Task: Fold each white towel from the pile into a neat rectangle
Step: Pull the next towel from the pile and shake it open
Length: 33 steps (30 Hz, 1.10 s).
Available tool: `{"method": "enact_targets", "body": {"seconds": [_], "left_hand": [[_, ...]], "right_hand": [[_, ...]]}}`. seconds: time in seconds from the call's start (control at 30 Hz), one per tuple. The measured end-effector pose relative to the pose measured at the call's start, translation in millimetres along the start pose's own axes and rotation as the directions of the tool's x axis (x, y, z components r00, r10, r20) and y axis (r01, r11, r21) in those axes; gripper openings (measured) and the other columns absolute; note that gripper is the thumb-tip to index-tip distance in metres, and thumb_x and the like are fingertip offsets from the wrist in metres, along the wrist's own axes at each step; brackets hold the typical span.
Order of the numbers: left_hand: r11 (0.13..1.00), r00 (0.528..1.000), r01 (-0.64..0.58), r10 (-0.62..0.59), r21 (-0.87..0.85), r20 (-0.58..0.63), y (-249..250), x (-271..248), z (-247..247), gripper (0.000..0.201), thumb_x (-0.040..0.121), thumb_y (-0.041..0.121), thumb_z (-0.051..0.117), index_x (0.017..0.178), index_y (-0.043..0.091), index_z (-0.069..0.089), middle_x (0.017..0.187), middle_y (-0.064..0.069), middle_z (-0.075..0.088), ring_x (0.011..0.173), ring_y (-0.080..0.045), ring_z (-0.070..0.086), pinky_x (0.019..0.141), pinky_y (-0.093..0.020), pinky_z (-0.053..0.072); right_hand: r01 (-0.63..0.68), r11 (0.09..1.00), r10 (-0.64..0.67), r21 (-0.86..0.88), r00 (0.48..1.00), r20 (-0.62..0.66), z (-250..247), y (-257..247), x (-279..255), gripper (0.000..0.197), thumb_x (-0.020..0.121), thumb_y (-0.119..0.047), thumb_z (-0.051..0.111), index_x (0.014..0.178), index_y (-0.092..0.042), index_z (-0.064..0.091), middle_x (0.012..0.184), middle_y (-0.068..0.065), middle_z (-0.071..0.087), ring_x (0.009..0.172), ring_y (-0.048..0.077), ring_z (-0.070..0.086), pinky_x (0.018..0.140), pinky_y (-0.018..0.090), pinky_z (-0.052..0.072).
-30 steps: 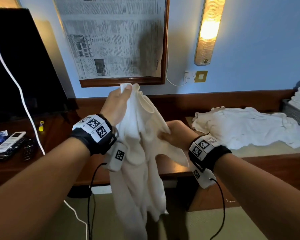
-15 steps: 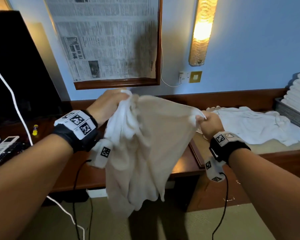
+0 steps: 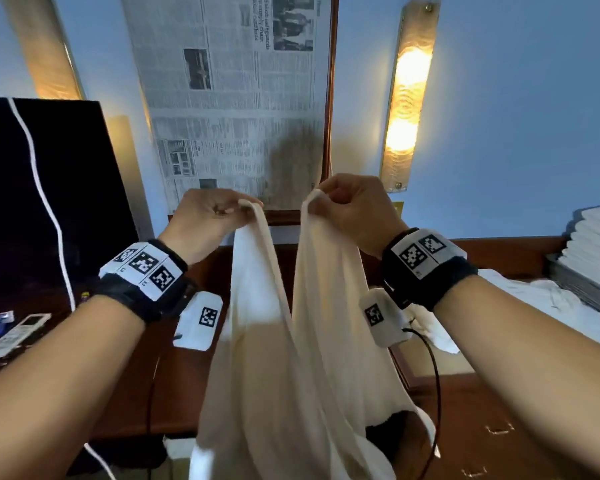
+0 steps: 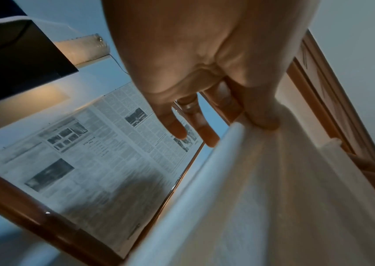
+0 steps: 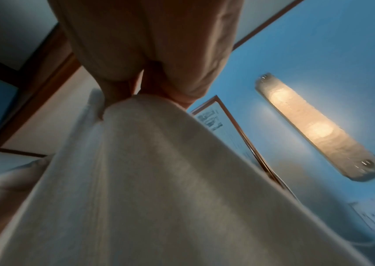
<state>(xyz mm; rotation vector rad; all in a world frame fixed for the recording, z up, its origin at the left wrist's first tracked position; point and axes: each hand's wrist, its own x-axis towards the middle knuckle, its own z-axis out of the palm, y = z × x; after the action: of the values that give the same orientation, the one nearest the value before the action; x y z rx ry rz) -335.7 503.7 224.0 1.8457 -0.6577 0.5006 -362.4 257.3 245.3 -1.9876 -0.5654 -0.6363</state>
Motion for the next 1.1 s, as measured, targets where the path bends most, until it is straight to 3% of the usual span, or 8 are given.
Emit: {"method": "enact_targets", "body": {"seconds": [0.13,0.27,0.43,0.53,0.63,0.83,0.97,1.1], "left_hand": [[0.987,0.995,-0.031,0.015,-0.157,-0.102,22.3,7.7,4.4,0.03,0.083,0.0,0.074,0.074,0.029,0.078,0.073,0.012,0.075,0.071,-0.004,0.07,0.069,-0.024,0.058],[0.966,0.996,-0.086,0.075,-0.243,-0.055,38.4,11.4,5.9,0.041,0.082,-0.005,0.071,0.067,0.032,0.079,0.073,0.012,0.075,0.072,-0.001,0.069,0.071,-0.017,0.055],[0.955,0.989,-0.14,0.145,-0.263,-0.001,49.0,13.4,2.0,0.013,0.073,0.017,0.076,0.074,0.029,0.08,0.079,0.01,0.075,0.08,-0.004,0.07,0.077,-0.019,0.054],[0.957,0.983,-0.177,0.182,-0.23,0.0,51.4,16.4,-2.1,0.012,0.073,0.017,0.076,0.085,0.015,0.076,0.081,0.01,0.076,0.082,-0.006,0.07,0.08,-0.022,0.055],[0.948,0.983,-0.175,0.181,-0.266,-0.001,53.8,18.0,-4.0,0.01,0.072,0.018,0.076,0.079,0.024,0.079,0.08,0.01,0.076,0.081,-0.006,0.071,0.079,-0.022,0.056],[0.945,0.991,-0.135,0.129,-0.298,-0.038,50.9,17.6,-7.1,0.009,0.073,0.025,0.084,0.077,0.026,0.075,0.079,0.005,0.074,0.077,-0.012,0.068,0.075,-0.027,0.054],[0.945,0.998,-0.05,0.031,-0.324,-0.063,40.4,13.3,-10.1,0.037,0.057,0.043,0.094,0.065,0.026,0.062,0.076,-0.013,0.058,0.07,-0.027,0.055,0.07,-0.041,0.05],[0.933,0.997,0.08,-0.083,-0.352,0.007,30.4,0.8,-5.6,0.03,0.061,0.043,0.086,0.059,0.023,0.064,0.062,-0.002,0.062,0.057,-0.018,0.058,0.065,-0.037,0.053]], "right_hand": [[0.059,0.995,-0.064,0.08,0.996,0.061,1.7,-32.5,9.1,0.014,0.09,-0.021,0.072,0.078,-0.02,0.076,0.067,0.012,0.062,0.061,0.018,0.048,0.054,0.027,0.041],[0.125,0.992,-0.128,0.03,0.977,0.168,-0.7,-51.1,14.6,0.031,0.096,-0.029,0.064,0.083,-0.003,0.073,0.069,0.027,0.053,0.062,0.019,0.043,0.058,0.029,0.036],[0.161,0.987,-0.157,-0.014,0.974,0.164,-3.1,-67.0,17.1,0.019,0.095,-0.023,0.066,0.078,-0.019,0.074,0.063,-0.008,0.061,0.061,0.004,0.052,0.059,0.017,0.043],[0.164,0.986,-0.161,-0.004,0.975,0.15,-2.8,-72.7,18.7,0.018,0.094,-0.023,0.067,0.084,-0.011,0.077,0.073,0.006,0.068,0.066,0.006,0.057,0.063,0.021,0.047],[0.153,0.988,-0.15,-0.014,0.979,0.135,-0.8,-75.3,21.8,0.023,0.094,-0.025,0.067,0.085,-0.006,0.076,0.077,0.015,0.068,0.066,0.011,0.056,0.064,0.026,0.047],[0.148,0.988,-0.153,0.044,0.978,0.145,10.2,-74.2,26.7,0.017,0.096,-0.025,0.064,0.092,-0.011,0.073,0.08,-0.006,0.068,0.076,0.001,0.061,0.069,0.016,0.049],[-0.06,0.961,-0.027,0.27,0.951,0.308,23.9,-62.9,19.9,0.018,0.1,-0.025,0.056,0.109,-0.016,0.068,0.098,-0.005,0.068,0.092,0.009,0.065,0.076,0.025,0.055],[-0.225,0.884,0.059,0.41,0.923,0.381,39.7,-52.5,7.8,0.021,0.101,-0.025,0.052,0.091,-0.01,0.061,0.089,0.007,0.059,0.083,0.016,0.059,0.079,0.031,0.051]]}}
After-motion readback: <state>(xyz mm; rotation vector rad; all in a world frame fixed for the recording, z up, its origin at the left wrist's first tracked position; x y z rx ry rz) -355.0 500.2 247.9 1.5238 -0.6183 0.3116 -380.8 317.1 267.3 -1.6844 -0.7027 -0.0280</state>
